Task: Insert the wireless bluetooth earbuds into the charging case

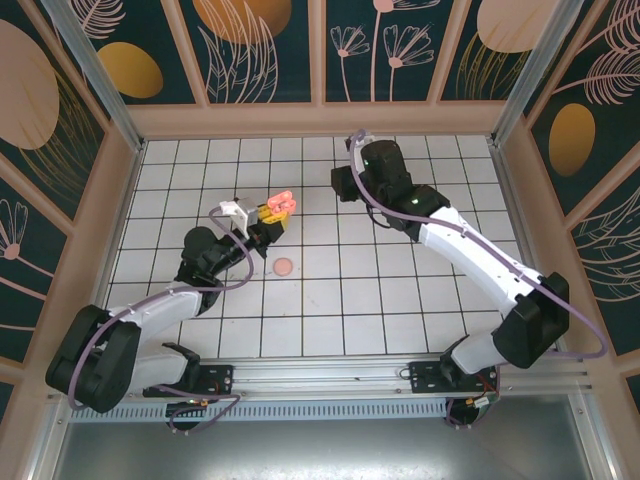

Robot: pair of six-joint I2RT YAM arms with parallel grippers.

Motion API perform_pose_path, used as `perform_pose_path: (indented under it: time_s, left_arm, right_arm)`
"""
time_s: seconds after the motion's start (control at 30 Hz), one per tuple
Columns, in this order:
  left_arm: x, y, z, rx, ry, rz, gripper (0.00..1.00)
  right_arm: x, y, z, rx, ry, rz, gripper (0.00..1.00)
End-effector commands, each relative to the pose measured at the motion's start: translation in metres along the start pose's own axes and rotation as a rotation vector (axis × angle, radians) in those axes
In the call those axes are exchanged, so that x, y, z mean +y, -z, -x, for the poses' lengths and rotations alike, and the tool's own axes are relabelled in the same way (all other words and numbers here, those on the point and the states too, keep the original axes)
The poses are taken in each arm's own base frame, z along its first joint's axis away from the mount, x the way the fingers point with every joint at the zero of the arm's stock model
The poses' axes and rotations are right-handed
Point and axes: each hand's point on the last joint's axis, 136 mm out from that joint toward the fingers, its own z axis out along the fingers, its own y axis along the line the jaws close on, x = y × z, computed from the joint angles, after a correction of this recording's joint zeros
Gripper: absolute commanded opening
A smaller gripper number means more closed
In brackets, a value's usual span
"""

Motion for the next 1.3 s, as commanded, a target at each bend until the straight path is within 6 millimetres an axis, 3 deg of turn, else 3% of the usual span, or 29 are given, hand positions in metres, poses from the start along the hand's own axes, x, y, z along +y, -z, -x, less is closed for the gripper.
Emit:
perform_pose_path:
  time_s: [0.0,0.23,0.43,0.83,1.0,1.27]
  left_arm:
    - [-0.008,-0.008,0.012,-0.026,0.004,-0.057,0.00]
    - [-0.017,-0.029,0.015,-0.021,0.020,-0.114,0.00]
    - [-0.025,-0.039,0.023,-0.035,0.017,-0.157,0.00]
    - [-0.037,-0.040,0.032,-0.057,0.010,-0.210,0.00]
    - [-0.046,-0.032,0.035,-0.103,-0.083,-0.219,0.00]
    - [-0.025,-0.022,0.040,-0.130,-0.270,-0.029,0.00]
  right_arm:
    - [0.032,0.023,0.032,-0.101,0.004,0.097,0.22]
    - [0.077,0.043,0.031,-0.194,0.140,0.225,0.23]
    - [0.092,0.053,0.018,-0.249,0.253,0.273,0.23]
    - [0.088,0.039,0.003,-0.236,0.267,0.257,0.23]
    - [0.088,0.041,0.004,-0.252,0.259,0.261,0.23]
    - [0.087,0.053,0.011,-0.293,0.226,0.274,0.23]
